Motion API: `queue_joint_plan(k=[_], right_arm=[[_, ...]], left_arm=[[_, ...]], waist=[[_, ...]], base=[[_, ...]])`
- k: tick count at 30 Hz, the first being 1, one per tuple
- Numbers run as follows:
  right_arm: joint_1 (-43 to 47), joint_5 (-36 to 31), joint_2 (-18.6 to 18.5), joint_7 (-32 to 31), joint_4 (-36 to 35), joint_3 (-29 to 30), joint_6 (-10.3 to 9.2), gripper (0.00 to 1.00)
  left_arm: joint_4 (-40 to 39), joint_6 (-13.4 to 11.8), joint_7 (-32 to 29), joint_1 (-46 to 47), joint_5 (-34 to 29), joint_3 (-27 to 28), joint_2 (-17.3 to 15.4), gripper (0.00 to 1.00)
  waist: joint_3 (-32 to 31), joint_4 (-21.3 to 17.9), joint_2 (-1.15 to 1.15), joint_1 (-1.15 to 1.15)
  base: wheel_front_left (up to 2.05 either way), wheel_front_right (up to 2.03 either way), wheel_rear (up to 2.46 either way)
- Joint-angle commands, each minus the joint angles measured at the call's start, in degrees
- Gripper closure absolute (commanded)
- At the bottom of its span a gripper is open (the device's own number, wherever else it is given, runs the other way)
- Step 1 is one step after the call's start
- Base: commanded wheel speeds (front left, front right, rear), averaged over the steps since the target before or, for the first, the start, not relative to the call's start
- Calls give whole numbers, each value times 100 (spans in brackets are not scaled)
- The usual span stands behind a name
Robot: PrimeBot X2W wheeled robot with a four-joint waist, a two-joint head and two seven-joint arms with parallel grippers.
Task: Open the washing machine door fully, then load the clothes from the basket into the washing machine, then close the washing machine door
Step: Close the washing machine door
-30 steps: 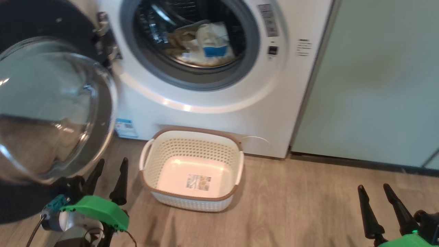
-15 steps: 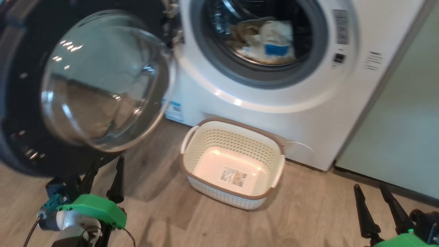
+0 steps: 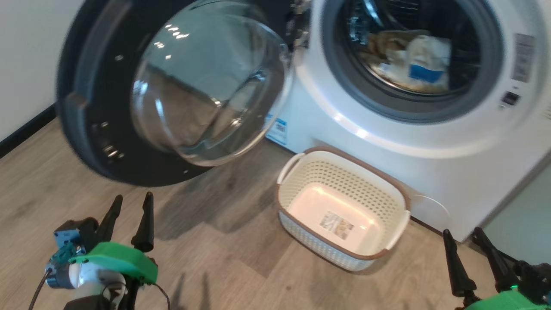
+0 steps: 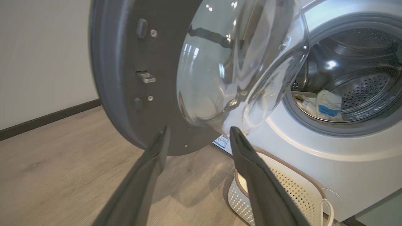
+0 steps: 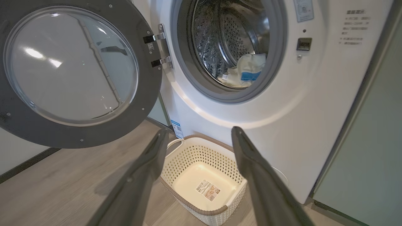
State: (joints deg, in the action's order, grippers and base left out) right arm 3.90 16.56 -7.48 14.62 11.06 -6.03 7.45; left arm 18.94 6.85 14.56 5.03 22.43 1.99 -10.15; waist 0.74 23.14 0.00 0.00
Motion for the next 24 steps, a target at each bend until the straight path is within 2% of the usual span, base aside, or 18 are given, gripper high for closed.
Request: queue_joint_plan(k=[1, 8, 24], right_arm=[[-330, -3, -109, 38, -190, -108, 3, 0], [-381, -12, -117, 38, -185, -144, 3, 0], [-642, 67, -249, 38, -35, -476, 3, 0]], left_arm=[[-187, -37, 44, 360, -79, 249, -77, 0], [-176, -24, 44, 375, -118, 326, -33, 0], [-512, -50, 44, 135, -28, 1056, 315, 0]], waist=[[47, 228, 0, 0], [102, 619, 0, 0], [190, 693, 0, 0]], base=[[0, 0, 0], [0, 0, 0], [0, 0, 0]])
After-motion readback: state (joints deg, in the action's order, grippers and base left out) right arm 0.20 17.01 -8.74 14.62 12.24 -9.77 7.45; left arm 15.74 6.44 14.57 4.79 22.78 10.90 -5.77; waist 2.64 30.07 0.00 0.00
